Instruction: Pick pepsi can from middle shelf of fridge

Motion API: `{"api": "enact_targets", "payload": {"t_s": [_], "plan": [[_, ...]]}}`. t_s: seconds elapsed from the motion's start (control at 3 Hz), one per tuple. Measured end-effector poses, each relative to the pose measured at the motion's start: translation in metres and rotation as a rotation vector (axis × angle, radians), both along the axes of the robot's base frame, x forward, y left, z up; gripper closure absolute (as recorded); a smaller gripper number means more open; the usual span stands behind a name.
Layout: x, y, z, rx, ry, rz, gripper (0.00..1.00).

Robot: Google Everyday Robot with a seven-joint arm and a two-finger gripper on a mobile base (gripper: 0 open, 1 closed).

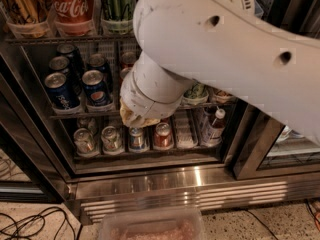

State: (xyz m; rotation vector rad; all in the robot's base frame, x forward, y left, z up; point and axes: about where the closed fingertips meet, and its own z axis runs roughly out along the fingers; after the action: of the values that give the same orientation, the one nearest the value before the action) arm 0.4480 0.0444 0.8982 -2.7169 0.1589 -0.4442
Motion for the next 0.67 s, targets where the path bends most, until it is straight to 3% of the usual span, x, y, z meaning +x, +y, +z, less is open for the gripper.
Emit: {"api": "enact_targets", "payload": {"t_s": [0.67], "plan": [[0.0036,0.0018,-0.0017,0.001,-0.020,0.024,1.00]]}}
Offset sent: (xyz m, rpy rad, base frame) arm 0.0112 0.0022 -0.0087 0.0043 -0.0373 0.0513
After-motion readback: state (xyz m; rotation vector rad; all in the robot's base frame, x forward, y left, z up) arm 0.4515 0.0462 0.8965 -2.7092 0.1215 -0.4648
